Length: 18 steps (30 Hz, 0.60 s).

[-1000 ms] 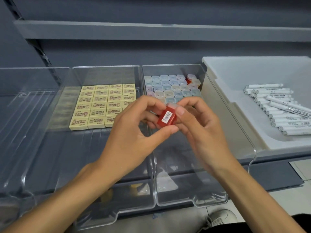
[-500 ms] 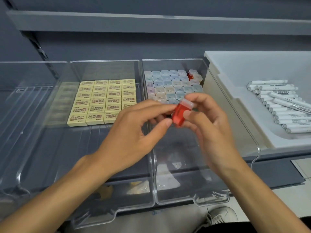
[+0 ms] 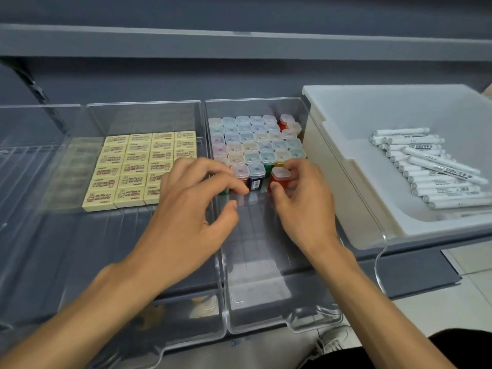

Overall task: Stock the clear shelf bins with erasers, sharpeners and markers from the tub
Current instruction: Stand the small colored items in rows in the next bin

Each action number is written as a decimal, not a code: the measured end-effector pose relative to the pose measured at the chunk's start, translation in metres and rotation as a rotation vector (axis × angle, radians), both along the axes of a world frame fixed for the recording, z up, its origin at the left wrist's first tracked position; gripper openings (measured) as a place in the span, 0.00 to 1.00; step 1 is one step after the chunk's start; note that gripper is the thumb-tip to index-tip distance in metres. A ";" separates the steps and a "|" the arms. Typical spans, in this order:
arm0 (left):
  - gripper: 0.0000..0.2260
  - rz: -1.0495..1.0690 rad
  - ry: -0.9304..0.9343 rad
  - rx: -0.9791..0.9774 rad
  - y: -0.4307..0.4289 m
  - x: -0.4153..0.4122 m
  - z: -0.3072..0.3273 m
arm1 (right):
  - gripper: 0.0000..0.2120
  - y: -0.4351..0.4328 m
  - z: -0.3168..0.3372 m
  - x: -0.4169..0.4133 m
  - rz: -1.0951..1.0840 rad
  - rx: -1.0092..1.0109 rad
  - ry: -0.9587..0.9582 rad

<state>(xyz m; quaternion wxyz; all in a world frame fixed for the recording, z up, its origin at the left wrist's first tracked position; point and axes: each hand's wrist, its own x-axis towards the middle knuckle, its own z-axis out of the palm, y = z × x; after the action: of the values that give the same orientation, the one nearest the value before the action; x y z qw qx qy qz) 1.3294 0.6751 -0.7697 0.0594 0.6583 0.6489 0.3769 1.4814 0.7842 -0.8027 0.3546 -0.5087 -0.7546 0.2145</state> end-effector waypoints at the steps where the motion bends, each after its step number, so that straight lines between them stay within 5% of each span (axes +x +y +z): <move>1: 0.11 0.003 -0.010 -0.001 0.000 0.000 0.000 | 0.13 0.002 0.000 -0.002 0.016 -0.009 0.001; 18: 0.16 0.016 0.029 -0.033 0.000 0.002 -0.005 | 0.09 0.009 0.007 -0.006 0.092 -0.074 0.094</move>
<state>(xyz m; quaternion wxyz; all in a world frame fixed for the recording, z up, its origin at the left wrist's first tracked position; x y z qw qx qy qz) 1.3313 0.6748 -0.7743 0.0580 0.6574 0.6610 0.3571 1.4754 0.7935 -0.7957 0.3605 -0.4754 -0.7513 0.2819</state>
